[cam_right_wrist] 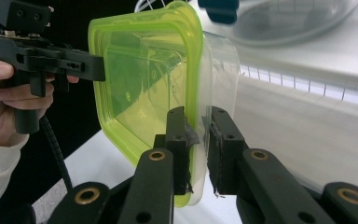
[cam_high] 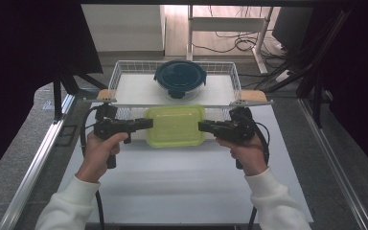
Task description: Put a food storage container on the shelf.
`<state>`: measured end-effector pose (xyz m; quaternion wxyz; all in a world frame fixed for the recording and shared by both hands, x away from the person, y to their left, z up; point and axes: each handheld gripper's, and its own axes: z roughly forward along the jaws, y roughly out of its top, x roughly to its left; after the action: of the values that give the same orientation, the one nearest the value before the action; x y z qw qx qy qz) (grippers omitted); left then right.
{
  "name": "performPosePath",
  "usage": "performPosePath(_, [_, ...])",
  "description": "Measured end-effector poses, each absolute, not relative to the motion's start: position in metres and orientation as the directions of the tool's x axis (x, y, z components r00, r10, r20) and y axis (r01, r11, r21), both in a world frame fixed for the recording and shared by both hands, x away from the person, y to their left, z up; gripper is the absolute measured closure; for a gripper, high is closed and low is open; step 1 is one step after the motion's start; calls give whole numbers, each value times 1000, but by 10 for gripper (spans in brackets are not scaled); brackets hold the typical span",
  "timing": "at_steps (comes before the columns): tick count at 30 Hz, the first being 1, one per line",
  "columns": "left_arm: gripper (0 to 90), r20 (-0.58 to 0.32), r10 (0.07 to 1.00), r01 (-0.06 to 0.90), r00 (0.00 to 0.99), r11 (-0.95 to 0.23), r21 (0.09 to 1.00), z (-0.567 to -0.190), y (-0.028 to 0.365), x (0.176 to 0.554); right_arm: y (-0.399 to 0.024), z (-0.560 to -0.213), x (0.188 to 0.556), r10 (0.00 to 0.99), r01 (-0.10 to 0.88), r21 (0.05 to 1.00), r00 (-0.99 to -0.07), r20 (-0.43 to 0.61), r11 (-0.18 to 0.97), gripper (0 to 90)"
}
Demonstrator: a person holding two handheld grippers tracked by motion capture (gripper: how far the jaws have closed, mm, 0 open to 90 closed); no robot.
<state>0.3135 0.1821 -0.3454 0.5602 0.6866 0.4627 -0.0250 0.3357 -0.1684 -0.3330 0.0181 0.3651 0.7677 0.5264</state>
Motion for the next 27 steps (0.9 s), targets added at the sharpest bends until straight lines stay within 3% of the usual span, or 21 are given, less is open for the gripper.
performPosePath(18, [753, -514, 616, 620, 597, 52, 783, -298, 187, 333, -165, -287, 357, 567, 502, 851, -750, 341, 152, 792])
performPosePath(27, [753, -527, 606, 633, 596, 50, 773, -276, 189, 362, -164, -266, 379, 573, 510, 848, -741, 350, 142, 791])
